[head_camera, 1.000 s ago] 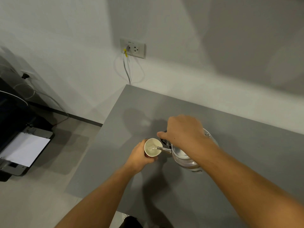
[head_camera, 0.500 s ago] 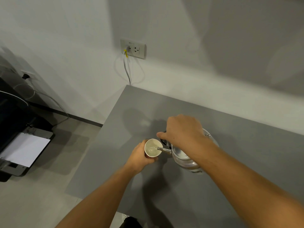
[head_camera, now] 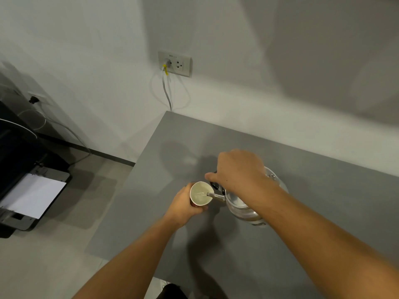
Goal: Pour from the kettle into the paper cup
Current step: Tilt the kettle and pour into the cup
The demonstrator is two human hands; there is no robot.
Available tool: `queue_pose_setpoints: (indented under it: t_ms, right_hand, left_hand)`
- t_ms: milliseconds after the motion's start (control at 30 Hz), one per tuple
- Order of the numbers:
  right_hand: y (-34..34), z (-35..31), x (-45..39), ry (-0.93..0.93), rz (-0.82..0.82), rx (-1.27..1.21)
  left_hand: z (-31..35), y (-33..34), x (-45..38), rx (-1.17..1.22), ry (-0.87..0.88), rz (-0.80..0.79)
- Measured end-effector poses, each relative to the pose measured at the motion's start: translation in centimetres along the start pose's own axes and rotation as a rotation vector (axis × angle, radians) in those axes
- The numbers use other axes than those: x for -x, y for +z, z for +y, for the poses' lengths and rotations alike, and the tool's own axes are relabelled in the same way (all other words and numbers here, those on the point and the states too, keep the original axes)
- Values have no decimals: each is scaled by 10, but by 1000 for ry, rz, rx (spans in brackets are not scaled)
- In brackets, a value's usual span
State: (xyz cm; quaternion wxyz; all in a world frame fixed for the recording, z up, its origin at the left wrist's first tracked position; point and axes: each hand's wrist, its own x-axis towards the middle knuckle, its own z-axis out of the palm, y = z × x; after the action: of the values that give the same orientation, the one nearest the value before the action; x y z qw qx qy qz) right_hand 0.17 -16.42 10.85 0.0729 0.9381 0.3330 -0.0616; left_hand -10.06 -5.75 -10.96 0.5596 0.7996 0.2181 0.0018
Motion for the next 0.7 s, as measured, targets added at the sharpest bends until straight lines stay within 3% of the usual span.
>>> queue_pose_setpoints:
  t_ms: [700]
  right_hand:
    - [2,12,7,47,8,-65]
  left_hand:
    - [5,-2,2,-2,8,-18]
